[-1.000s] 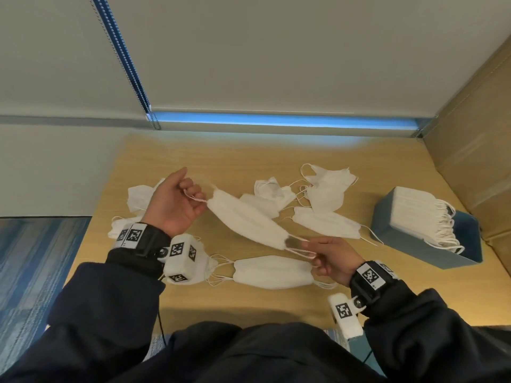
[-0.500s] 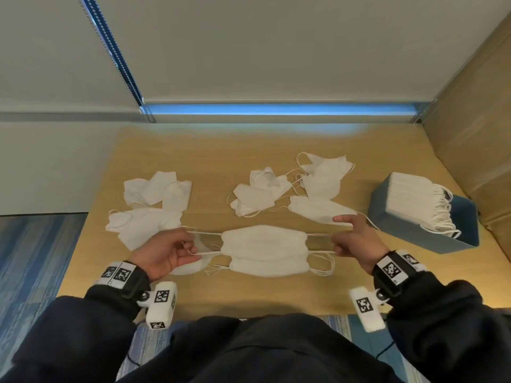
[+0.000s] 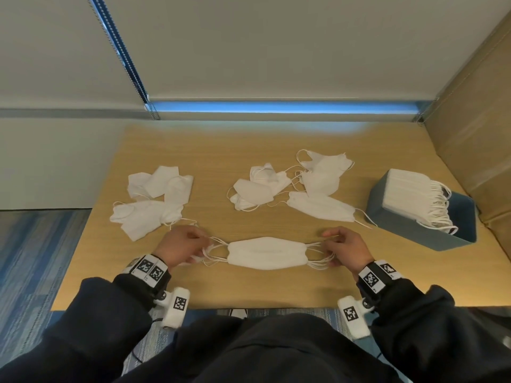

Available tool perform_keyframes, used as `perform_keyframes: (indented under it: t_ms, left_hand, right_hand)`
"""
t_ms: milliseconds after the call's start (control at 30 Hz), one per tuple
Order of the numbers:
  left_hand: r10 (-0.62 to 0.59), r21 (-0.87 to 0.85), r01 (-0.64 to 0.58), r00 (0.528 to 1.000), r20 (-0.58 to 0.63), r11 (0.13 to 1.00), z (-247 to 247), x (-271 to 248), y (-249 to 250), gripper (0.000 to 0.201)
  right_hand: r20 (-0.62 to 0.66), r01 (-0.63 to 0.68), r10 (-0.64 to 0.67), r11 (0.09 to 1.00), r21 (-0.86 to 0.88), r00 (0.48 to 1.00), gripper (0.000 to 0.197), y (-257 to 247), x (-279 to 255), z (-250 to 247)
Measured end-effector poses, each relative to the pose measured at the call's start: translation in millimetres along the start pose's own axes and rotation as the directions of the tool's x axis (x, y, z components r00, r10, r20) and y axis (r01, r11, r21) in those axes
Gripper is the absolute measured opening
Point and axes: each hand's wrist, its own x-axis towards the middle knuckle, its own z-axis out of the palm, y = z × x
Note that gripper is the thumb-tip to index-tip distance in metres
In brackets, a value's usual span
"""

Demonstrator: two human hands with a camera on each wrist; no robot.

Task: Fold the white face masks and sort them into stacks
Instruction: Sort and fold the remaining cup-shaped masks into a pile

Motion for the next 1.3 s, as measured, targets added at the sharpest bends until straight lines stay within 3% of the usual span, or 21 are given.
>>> perform_keyframes:
  t_ms: [67, 100, 133, 200, 267, 300, 400, 567, 767, 867, 1000, 1133, 1233, 1300]
  left_hand:
    - [0.228, 0.369, -0.184, 0.97, -0.08, 0.911, -1.5, 2.0, 6.8, 0.025]
    - [0.336, 0.475, -0.277, 0.941, -0.043, 0.835, 0.8, 2.5, 10.7, 0.034]
    - [0.417, 0.527, -0.378, 0.907, 0.049, 0.761, 6.1, 3.3, 14.4, 0.044]
    - [0.475, 0.551, -0.563, 0.824, 0.31, 0.616, 24.4, 3.3, 22.6, 0.059]
    - [0.439, 0.563, -0.668, 0.744, 0.503, 0.486, 46.8, 5.6, 26.8, 0.065]
    - [0.429, 0.576, -0.704, 0.71, 0.558, 0.416, 55.9, 9.0, 27.1, 0.063]
    - [0.443, 0.596, -0.746, 0.661, 0.605, 0.298, 68.1, 21.9, 25.9, 0.044]
    - [0.466, 0.557, -0.731, 0.681, 0.564, 0.394, 67.4, 35.0, 20.2, 0.036]
    - [0.485, 0.549, -0.731, 0.681, 0.548, 0.405, 65.2, 35.0, 16.8, 0.038]
    - [0.526, 0.572, -0.732, 0.673, 0.52, 0.37, 66.0, 33.5, 11.5, 0.031]
    - [0.541, 0.594, -0.73, 0.667, 0.512, 0.339, 65.1, 34.6, 3.1, 0.029]
    - [0.556, 0.565, -0.751, 0.647, 0.522, 0.342, 64.0, 37.4, 3.0, 0.031]
    - [0.502, 0.52, -0.716, 0.698, 0.511, 0.466, 53.4, 37.0, 11.0, 0.038]
    - [0.515, 0.465, -0.672, 0.741, 0.432, 0.577, 34.8, 41.4, 19.4, 0.036]
  right_hand:
    - [-0.038, 0.132, -0.144, 0.966, -0.224, 0.989, 0.027, -1.7, -0.3, -1.6]
    - [-0.035, 0.218, -0.246, 0.911, -0.351, 0.969, 0.031, -4.5, -1.3, -1.3]
    - [0.002, 0.312, -0.346, 0.842, -0.44, 0.938, 0.037, -9.7, -2.9, 1.0]
    - [0.217, 0.482, -0.438, 0.701, -0.526, 0.873, 0.055, -22.5, -4.8, 10.4]
    - [0.473, 0.575, -0.333, 0.555, -0.601, 0.816, 0.083, -28.8, -5.1, 27.6]
    - [0.537, 0.595, -0.269, 0.473, -0.65, 0.8, 0.096, -28.0, -4.4, 36.3]
    - [0.558, 0.596, -0.21, 0.29, -0.748, 0.803, 0.103, -23.3, 1.1, 52.8]
    - [0.541, 0.589, -0.234, 0.355, -0.725, 0.807, 0.084, -21.5, 9.7, 50.7]
    - [0.532, 0.595, -0.272, 0.449, -0.666, 0.802, 0.095, -14.1, 14.5, 47.4]
    - [0.483, 0.612, -0.378, 0.537, -0.581, 0.79, 0.091, -10.7, 13.6, 45.7]
    - [0.503, 0.658, -0.425, 0.467, -0.59, 0.753, 0.068, -1.7, 16.4, 46.1]
    - [0.531, 0.639, -0.355, 0.431, -0.637, 0.769, 0.079, -4.6, 19.2, 47.2]
    - [0.453, 0.567, -0.348, 0.592, -0.572, 0.821, 0.071, -24.0, 24.5, 41.7]
    - [0.256, 0.485, -0.417, 0.671, -0.561, 0.872, 0.048, -35.8, 38.1, 31.3]
